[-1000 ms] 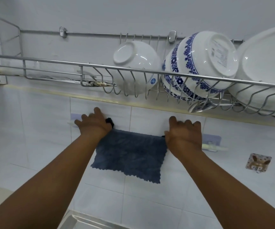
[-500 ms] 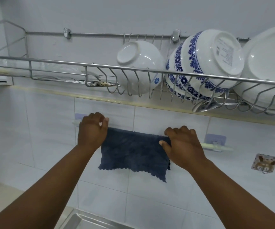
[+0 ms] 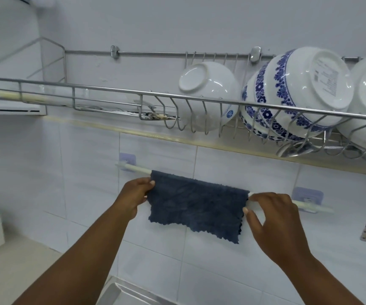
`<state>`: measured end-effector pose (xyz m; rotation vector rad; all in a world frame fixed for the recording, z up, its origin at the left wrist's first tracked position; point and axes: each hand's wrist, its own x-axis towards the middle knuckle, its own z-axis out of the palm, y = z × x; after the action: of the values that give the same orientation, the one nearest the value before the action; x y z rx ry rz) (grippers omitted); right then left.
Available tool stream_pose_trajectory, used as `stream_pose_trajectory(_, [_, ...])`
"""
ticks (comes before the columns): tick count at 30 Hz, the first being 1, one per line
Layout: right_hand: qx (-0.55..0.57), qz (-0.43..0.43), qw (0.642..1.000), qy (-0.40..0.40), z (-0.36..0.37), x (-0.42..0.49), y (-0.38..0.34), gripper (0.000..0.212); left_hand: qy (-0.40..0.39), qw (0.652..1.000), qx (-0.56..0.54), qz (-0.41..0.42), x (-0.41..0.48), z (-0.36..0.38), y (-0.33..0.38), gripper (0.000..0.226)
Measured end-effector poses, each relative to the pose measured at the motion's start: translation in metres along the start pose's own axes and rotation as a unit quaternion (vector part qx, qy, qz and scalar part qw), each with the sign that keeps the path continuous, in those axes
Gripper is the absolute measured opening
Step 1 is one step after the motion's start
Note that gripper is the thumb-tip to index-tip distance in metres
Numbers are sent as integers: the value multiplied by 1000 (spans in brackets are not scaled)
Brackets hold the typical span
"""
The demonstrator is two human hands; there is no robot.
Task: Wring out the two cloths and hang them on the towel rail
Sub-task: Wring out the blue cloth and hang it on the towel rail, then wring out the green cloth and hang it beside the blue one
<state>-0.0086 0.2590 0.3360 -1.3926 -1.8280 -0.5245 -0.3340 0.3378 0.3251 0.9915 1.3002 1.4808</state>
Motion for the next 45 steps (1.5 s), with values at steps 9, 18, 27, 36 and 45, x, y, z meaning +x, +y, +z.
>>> stream_pose_trajectory(9, [75, 2, 997, 14, -11, -37, 2, 25, 216, 974, -64, 3, 17, -22, 10, 7])
stream_pose_trajectory(18, [109, 33, 993, -10, -21, -79, 19, 18, 259, 960, -103, 11, 18, -32, 8, 9])
stream_pose_trajectory(27, [275, 230, 932, -48, -36, -185, 41, 9, 159, 987, -18, 14, -72, 10, -91, 18])
stream_pose_trajectory(36, [142, 448, 831, -298, 4, -381, 103, 23, -280, 915, 232, -173, -264, 127, -314, 36])
stream_pose_trajectory(45, [227, 474, 756, -390, 34, -470, 132, 24, -429, 827, 346, -108, -352, 208, -407, 81])
